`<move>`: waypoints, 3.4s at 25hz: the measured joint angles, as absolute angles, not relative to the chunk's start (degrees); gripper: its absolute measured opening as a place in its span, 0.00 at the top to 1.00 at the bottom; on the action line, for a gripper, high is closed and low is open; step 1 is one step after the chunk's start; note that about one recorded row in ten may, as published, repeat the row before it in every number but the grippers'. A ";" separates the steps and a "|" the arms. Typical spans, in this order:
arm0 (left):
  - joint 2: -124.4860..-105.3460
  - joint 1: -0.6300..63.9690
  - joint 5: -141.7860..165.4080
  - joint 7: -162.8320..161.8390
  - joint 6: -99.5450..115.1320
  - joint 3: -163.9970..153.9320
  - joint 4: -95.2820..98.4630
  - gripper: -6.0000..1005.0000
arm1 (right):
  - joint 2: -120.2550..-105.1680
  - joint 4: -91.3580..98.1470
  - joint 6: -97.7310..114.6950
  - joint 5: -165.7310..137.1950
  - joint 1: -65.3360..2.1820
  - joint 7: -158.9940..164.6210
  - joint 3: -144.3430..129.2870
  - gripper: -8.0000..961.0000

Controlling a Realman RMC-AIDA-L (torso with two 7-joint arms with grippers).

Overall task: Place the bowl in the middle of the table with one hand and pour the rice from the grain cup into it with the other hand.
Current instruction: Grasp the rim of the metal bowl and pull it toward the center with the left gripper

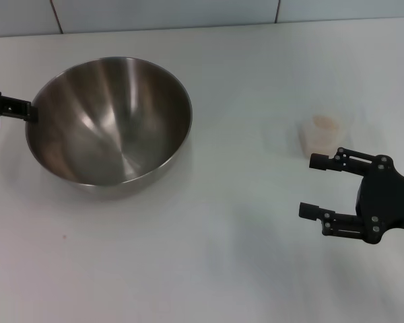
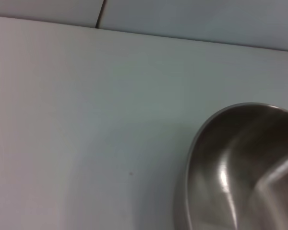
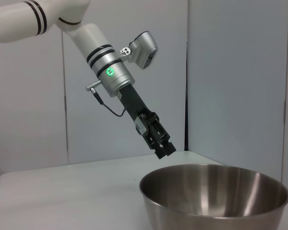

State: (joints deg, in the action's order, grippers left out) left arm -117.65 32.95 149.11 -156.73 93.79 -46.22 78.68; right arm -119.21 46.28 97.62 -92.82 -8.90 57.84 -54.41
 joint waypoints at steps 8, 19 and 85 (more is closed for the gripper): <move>-118.08 34.48 151.02 -156.35 90.45 -46.86 74.90 0.26 | -119.25 46.16 97.66 -92.81 -8.87 57.65 -54.40 0.21; -118.00 35.53 151.15 -155.33 85.23 -49.18 68.58 0.27 | -119.27 46.33 97.84 -92.81 -8.88 57.65 -54.40 0.22; -118.48 37.15 153.01 -150.82 84.41 -64.96 71.85 0.97 | -119.18 46.58 97.51 -92.64 -9.76 56.95 -53.61 0.22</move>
State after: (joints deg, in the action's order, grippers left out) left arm -118.48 37.15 153.01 -150.82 84.41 -64.96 71.85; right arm -119.18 46.58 97.51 -92.64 -9.76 56.95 -53.61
